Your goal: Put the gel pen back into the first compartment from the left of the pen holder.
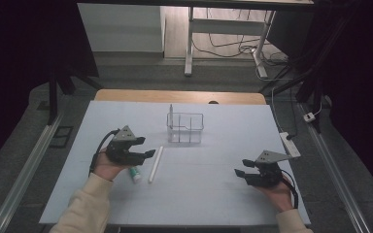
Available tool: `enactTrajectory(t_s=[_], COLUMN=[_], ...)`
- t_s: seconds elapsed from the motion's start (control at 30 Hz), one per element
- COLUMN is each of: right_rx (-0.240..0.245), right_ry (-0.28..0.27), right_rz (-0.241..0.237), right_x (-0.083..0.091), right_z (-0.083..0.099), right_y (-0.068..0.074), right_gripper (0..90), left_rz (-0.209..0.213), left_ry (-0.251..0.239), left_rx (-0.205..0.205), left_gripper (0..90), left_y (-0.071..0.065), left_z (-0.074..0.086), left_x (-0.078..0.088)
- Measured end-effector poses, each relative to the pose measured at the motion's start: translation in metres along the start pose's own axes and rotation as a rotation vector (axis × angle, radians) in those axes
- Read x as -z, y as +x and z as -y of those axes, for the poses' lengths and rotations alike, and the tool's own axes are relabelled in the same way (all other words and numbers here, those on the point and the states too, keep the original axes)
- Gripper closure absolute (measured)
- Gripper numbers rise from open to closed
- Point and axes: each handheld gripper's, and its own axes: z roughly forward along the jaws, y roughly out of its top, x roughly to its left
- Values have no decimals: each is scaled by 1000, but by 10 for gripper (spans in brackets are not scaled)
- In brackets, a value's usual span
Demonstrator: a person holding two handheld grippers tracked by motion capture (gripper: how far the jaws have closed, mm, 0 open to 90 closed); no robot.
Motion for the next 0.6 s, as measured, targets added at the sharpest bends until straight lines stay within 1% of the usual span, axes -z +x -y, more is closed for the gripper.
enactTrajectory(t_s=[0.07, 0.13, 0.27, 0.33, 0.43, 0.6], right_rx=[2, 4, 13, 18, 18, 21], right_ry=[-7, -10, -6, -4, 6, 9], right_rz=[3, 2, 2, -2, 1, -1], right_x=[1, 1, 1, 0, -1, -3], right_z=[1, 1, 0, 1, 1, 1], right_y=[1, 1, 2, 2, 2, 1], right_gripper=[446, 443, 440, 438, 436, 435], left_rz=[-7, -4, -13, -24, -26, -43], left_ry=[10, 23, 63, 75, 92, 149], left_rx=[-3, -8, -11, -5, 1, 6], left_gripper=[355, 355, 359, 360, 360, 359], left_y=[0, 2, 7, 9, 10, 8], left_z=[2, 4, 7, 8, 11, 12], left_x=[6, 11, 15, 14, 10, -1])
